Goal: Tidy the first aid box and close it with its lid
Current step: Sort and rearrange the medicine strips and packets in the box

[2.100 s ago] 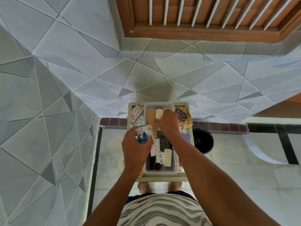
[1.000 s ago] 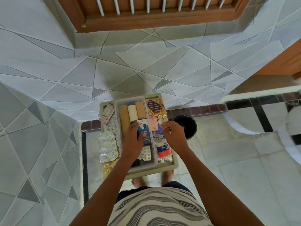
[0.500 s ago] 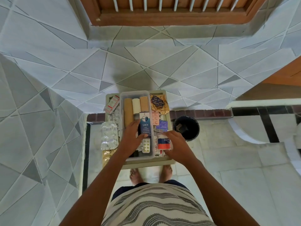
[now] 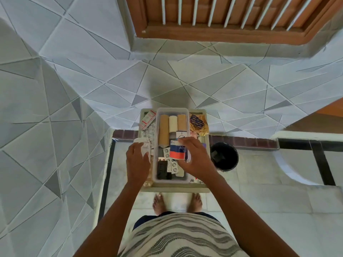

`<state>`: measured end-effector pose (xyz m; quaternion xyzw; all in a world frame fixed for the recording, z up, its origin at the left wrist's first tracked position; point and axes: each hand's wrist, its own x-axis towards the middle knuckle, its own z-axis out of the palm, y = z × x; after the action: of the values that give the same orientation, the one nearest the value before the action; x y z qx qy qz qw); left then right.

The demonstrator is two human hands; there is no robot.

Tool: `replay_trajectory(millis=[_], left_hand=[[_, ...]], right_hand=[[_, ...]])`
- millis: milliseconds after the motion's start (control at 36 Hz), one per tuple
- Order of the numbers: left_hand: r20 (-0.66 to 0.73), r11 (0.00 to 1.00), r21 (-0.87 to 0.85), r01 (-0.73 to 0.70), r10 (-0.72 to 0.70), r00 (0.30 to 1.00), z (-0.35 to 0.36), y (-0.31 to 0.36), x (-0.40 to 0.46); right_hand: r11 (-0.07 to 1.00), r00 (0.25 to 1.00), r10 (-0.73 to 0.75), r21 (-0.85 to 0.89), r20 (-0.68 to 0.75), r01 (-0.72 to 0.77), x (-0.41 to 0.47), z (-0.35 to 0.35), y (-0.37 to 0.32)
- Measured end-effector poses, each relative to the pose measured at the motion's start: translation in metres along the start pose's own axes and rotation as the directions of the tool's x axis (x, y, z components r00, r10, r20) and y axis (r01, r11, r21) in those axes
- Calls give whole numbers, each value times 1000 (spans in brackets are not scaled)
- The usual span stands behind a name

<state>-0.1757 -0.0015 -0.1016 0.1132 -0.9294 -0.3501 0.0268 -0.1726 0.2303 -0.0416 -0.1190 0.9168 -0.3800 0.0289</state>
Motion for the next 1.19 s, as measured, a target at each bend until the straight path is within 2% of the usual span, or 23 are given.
replay_trajectory(millis=[111, 250, 333, 500, 583, 750, 917, 972, 1083, 1139, 1194], left_hand=[[28, 994, -5, 106, -106, 994, 4, -14, 3], [59, 983, 8, 181, -181, 982, 5, -22, 8], [78, 980, 12, 200, -201, 977, 5, -27, 12], [74, 966, 72, 248, -253, 965, 2, -22, 15], [59, 969, 88, 229, -234, 970, 1, -24, 18], [49, 981, -2, 192, -191, 980, 1, -35, 24], [37, 980, -66, 189, -187, 982, -1, -36, 28], [26, 974, -101, 202, -200, 979, -2, -37, 29], [-21, 958, -160, 239, -246, 969, -3, -35, 27], [-47, 948, -170, 268, -279, 959, -4, -34, 26], [-55, 943, -189, 275, -290, 956, -6, -32, 27]], right_hand=[[995, 986, -36, -82, 163, 50, 16, 19, -9], [917, 979, -60, -376, 197, 132, 26, 42, -12], [873, 980, -13, -475, 198, 107, 28, 50, -15], [847, 990, 55, -530, 131, 23, 31, 54, -23], [835, 991, 73, -551, 110, 0, 33, 59, -23], [828, 991, 74, -560, 110, 0, 36, 62, -20], [873, 989, 79, -488, 126, -7, 36, 61, -17], [894, 994, 84, -446, 71, -44, 30, 59, -16], [941, 984, 105, -305, -147, -146, 12, 55, -10], [953, 948, 147, -216, -282, -212, 1, 54, -7], [949, 878, 207, -131, -431, -288, -10, 51, -2]])
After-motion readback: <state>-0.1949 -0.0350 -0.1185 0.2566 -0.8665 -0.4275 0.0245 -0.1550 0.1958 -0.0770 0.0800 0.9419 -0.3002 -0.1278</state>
